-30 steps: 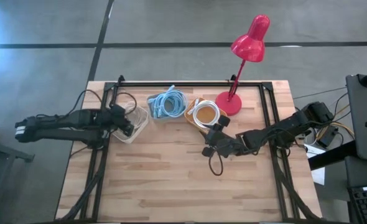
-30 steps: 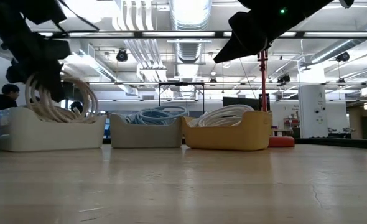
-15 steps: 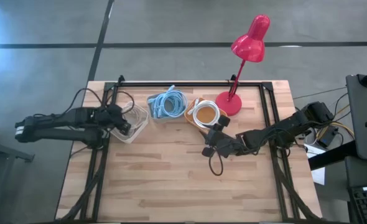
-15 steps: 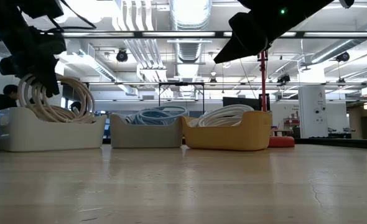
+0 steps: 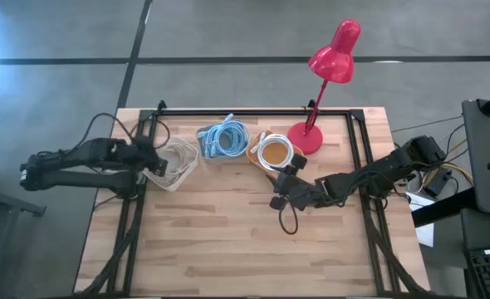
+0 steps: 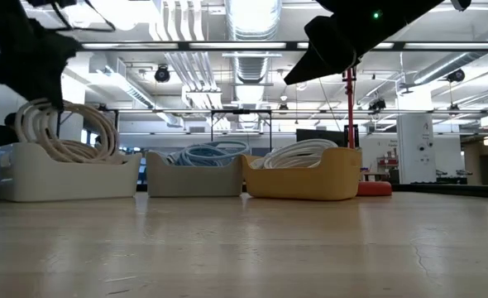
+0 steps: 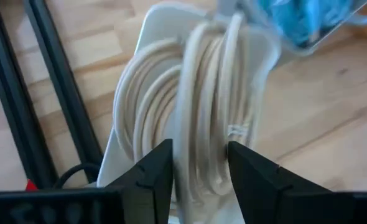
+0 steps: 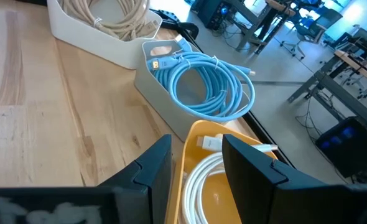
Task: Sort HDMI cables
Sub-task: Put the brown hdmi cable into the white bin, then return to Home Position
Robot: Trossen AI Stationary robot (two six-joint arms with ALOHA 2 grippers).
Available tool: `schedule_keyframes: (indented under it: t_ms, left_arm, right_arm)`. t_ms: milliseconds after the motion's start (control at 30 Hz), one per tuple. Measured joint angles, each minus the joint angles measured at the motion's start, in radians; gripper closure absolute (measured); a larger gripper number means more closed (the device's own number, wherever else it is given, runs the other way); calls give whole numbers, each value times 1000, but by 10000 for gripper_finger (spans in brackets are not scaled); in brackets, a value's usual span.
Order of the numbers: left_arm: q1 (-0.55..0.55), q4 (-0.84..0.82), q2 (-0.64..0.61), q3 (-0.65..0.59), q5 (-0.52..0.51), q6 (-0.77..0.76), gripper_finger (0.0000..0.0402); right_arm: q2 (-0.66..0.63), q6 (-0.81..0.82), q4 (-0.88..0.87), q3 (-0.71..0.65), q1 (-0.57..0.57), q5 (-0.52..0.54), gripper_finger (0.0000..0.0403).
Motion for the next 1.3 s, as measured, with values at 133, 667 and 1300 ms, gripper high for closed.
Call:
schedule_keyframes:
  t_ms: [133, 667, 1300]
  left_arm:
    - [0, -7, 3, 75, -29, 22, 260]
    - [-5, 339, 67, 90, -262, 422, 289]
    - [-104, 973, -3, -224, -160, 968, 400]
  right_arm:
    - [0, 0, 0, 0, 0, 0, 264]
    - [-62, -5, -34, 0, 2, 13, 281]
    - [-659, -52, -186, -234, -37, -242, 374]
